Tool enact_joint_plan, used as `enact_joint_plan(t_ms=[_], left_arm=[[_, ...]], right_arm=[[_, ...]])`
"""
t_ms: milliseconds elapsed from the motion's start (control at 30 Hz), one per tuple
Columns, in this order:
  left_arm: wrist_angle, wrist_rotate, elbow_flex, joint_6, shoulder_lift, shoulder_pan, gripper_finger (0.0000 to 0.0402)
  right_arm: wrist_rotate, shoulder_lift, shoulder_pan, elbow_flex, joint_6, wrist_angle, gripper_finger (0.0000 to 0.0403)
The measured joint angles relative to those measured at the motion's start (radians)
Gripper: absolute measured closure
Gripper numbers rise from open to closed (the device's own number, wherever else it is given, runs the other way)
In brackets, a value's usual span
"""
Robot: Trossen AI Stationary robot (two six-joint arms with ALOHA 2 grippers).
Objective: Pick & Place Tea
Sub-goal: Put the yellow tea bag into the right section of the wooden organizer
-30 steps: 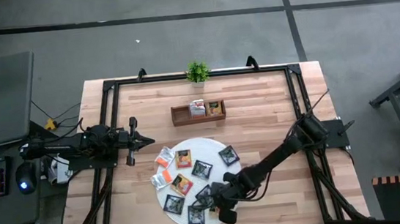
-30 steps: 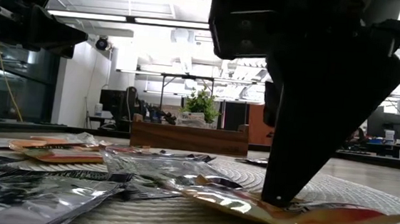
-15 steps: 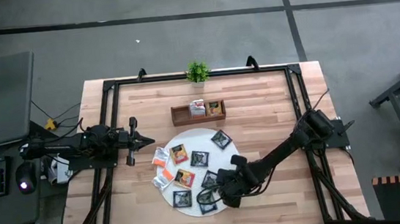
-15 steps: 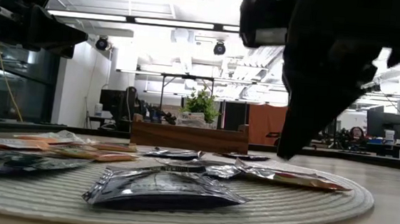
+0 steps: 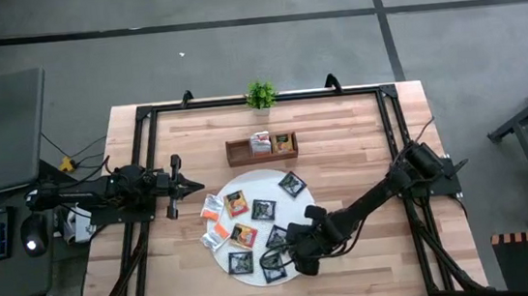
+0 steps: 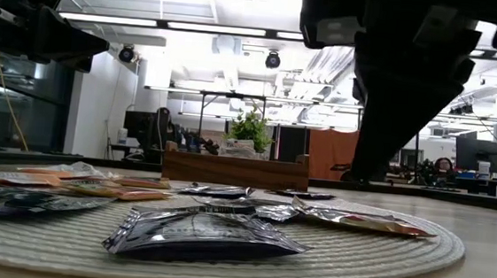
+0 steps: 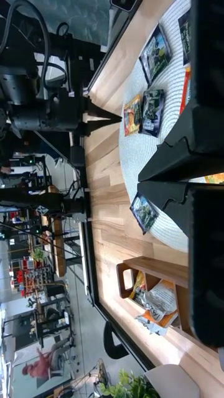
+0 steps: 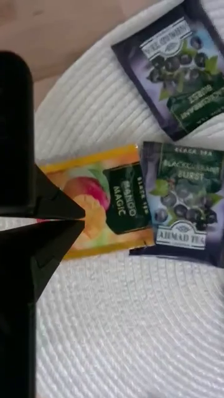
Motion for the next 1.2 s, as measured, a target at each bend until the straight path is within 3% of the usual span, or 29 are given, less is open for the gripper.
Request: enact_joint_plan(t_ms=[167, 467, 600, 1033, 1200], left_arm=[[0.000, 0.000, 0.000, 0.000, 0.000, 0.000, 0.0401], [0.000, 0.000, 0.000, 0.000, 0.000, 0.000, 0.0401], [0.000, 0.000, 0.000, 0.000, 0.000, 0.000, 0.0401], [0.000, 0.000, 0.000, 0.000, 0.000, 0.000, 0.0401], [0.000, 0.000, 0.000, 0.000, 0.000, 0.000, 0.0401]], right_arm=[[0.006, 0.000, 0.000, 0.000, -0.041, 0.000, 0.0354], [-0.006, 0.018, -0.002, -0.013, -0.071, 0.029, 0.0223], [-0.031, 0.042, -0.007, -0.013, -0.077, 0.067, 0.0185], [-0.105, 0.124, -0.020, -0.005, -0.098, 0.144, 0.0175], [-0.098, 0.126, -0.026, -0.006, -0.076, 0.144, 0.0192]])
